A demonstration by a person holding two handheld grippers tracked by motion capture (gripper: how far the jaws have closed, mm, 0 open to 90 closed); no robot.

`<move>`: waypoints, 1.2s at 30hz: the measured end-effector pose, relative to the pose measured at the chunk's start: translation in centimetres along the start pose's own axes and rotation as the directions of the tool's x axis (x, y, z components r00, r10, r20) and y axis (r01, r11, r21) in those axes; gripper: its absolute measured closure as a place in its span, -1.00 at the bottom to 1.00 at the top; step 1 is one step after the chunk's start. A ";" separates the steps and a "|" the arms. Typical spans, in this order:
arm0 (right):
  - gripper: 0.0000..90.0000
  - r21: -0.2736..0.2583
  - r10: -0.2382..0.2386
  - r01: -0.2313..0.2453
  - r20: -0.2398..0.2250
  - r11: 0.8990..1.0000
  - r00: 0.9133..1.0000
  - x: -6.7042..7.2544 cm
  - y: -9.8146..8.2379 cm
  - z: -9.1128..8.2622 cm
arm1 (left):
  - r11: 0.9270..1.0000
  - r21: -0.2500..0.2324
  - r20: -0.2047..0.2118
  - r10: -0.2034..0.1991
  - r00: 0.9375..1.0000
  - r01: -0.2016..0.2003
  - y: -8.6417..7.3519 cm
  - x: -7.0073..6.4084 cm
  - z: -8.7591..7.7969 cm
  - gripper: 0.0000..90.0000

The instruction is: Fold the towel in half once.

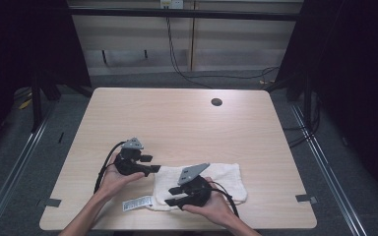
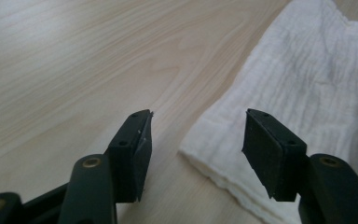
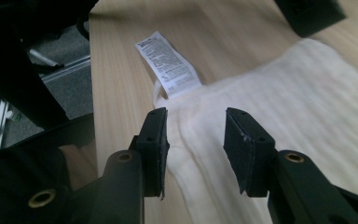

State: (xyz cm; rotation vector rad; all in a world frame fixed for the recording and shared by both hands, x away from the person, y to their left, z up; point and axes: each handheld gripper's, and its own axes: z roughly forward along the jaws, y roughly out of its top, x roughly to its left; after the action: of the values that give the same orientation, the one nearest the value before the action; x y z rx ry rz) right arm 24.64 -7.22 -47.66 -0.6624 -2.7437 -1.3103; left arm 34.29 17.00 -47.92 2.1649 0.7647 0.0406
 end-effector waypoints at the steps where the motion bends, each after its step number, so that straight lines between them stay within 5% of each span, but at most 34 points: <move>1: 0.34 0.014 -0.016 0.016 -0.015 1.000 1.000 0.2 0.5 1.3 | 1.000 -0.002 -0.009 -0.001 1.000 0.001 -0.2 0.3 -0.2 -0.10; 9: 0.23 0.013 -0.030 0.031 -0.047 0.999 0.998 0.4 1.1 3.8 | 1.000 0.018 -0.015 0.001 1.000 0.000 -0.3 0.3 0.4 -0.24; 17: 0.15 0.009 -0.091 0.091 0.015 0.996 0.996 1.8 -0.2 4.6 | 0.999 0.030 -0.020 -0.010 1.000 0.011 -0.4 0.1 0.6 -0.27; 20: 0.27 0.000 -0.158 0.159 0.078 0.987 0.984 2.4 -0.6 4.7 | 1.000 0.025 -0.012 -0.014 1.000 0.014 -0.5 0.1 0.5 -0.27; 27: 0.72 -0.020 -0.119 0.122 0.096 0.992 0.988 1.8 -0.7 4.5 | 0.999 0.032 0.016 -0.014 1.000 0.013 -0.4 0.6 0.3 -0.13; 34: 0.84 -0.017 -0.105 0.107 0.102 0.994 0.989 1.5 -0.6 4.5 | 0.994 0.091 0.072 0.061 0.996 -0.067 -0.5 -0.2 1.3 0.12; 36: 0.84 -0.015 -0.098 0.101 0.110 0.995 0.989 1.6 -0.5 4.5 | 0.996 0.070 0.078 0.056 0.995 -0.061 -0.5 -0.1 1.3 0.17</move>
State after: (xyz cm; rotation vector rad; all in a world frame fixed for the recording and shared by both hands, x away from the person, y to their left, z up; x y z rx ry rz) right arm 23.68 -3.56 -50.65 -0.6240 -2.8891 -1.3625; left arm 34.29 16.25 -49.13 2.2441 0.6686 -0.0391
